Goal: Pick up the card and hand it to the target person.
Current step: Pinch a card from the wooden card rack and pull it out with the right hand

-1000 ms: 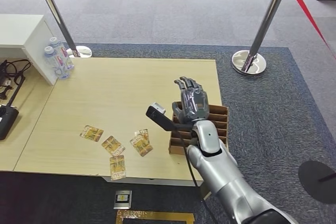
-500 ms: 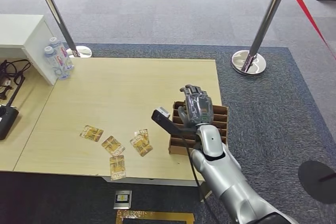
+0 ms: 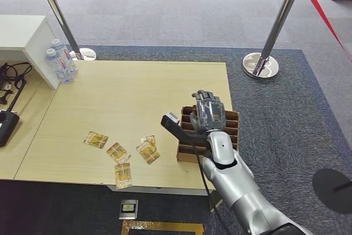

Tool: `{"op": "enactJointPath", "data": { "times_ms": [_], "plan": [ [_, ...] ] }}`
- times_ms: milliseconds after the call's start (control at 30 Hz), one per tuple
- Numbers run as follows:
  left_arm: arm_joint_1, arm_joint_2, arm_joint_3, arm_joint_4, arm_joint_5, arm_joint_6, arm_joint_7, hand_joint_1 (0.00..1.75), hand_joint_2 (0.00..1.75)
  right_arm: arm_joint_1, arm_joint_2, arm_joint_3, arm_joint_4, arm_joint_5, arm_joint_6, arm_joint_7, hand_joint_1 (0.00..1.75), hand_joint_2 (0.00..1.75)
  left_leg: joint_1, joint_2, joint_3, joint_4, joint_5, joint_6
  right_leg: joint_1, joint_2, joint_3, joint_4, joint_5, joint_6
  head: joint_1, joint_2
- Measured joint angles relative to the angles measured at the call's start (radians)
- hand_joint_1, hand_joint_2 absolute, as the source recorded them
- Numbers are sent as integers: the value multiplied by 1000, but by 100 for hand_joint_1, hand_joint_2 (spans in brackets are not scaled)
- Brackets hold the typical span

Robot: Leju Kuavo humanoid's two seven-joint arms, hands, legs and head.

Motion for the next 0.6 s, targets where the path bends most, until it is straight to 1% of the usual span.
{"op": "enactJointPath", "data": {
  "times_ms": [367,500,600],
  "plan": [
    [0,0,0,0,1,-1,0,0,175,-49,1,-16,58,38,18,27,62,175,0,0,0,0,0,0,0,0,0,0,0,0,0,0],
    [0,0,0,0,0,-1,0,0,175,-62,2,-20,80,39,21,28,67,175,0,0,0,0,0,0,0,0,0,0,0,0,0,0],
    [0,0,0,0,0,-1,0,0,175,-69,2,-22,96,39,23,28,68,175,0,0,0,0,0,0,0,0,0,0,0,0,0,0]
  ]
}}
